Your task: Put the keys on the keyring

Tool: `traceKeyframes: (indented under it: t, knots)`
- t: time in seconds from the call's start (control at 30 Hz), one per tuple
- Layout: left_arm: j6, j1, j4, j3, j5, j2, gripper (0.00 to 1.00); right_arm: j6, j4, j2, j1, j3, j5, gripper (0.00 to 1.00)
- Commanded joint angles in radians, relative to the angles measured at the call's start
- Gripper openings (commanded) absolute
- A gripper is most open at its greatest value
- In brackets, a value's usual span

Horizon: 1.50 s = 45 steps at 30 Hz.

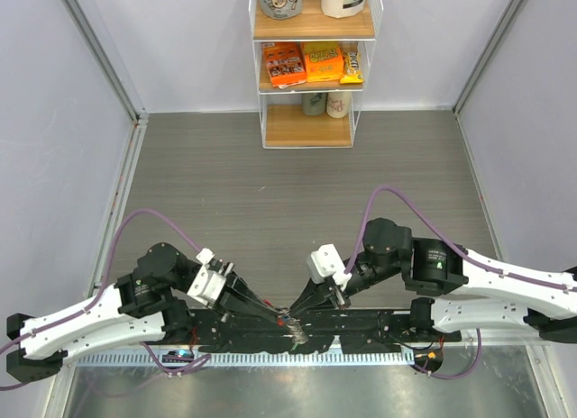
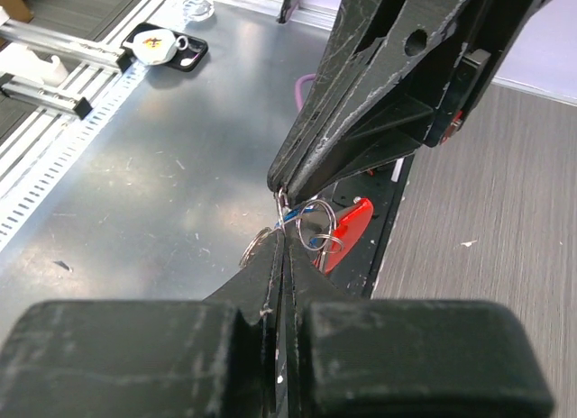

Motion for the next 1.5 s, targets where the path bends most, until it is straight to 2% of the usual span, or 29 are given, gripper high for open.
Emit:
traceKeyframes:
  t: [0.0, 0.2, 0.33, 0.5, 0.7, 0.83, 1.03, 1.47]
  knots:
    - [-0.002, -0.006, 0.020, 0.007, -0.015, 0.013, 0.00, 0.039, 0.169, -0.043, -0.006, -0.016, 0.103, 0.05]
    - [-0.016, -0.006, 0.030, 0.003, -0.046, 0.019, 0.03, 0.064, 0.254, -0.092, -0.005, -0.061, 0.170, 0.06]
    - [-0.034, -0.007, 0.025, 0.007, -0.081, 0.031, 0.09, 0.064, 0.284, -0.126, -0.003, -0.085, 0.199, 0.05]
    - [-0.044, -0.006, -0.005, 0.020, -0.172, 0.036, 0.20, 0.061, 0.306, -0.170, -0.005, -0.112, 0.207, 0.06]
    - [-0.070, -0.006, -0.018, 0.036, -0.311, 0.019, 0.43, 0.059, 0.307, -0.205, 0.003, -0.125, 0.233, 0.06]
    - [-0.082, -0.006, -0.010, 0.036, -0.397, -0.004, 0.50, 0.059, 0.327, -0.227, 0.009, -0.147, 0.253, 0.06]
    - [-0.096, -0.006, 0.034, 0.026, -0.491, -0.053, 0.53, 0.046, 0.337, -0.245, 0.023, -0.170, 0.288, 0.06]
    - [-0.157, -0.006, 0.136, 0.021, -0.457, -0.047, 0.55, -0.014, 0.464, -0.248, 0.064, -0.236, 0.367, 0.05]
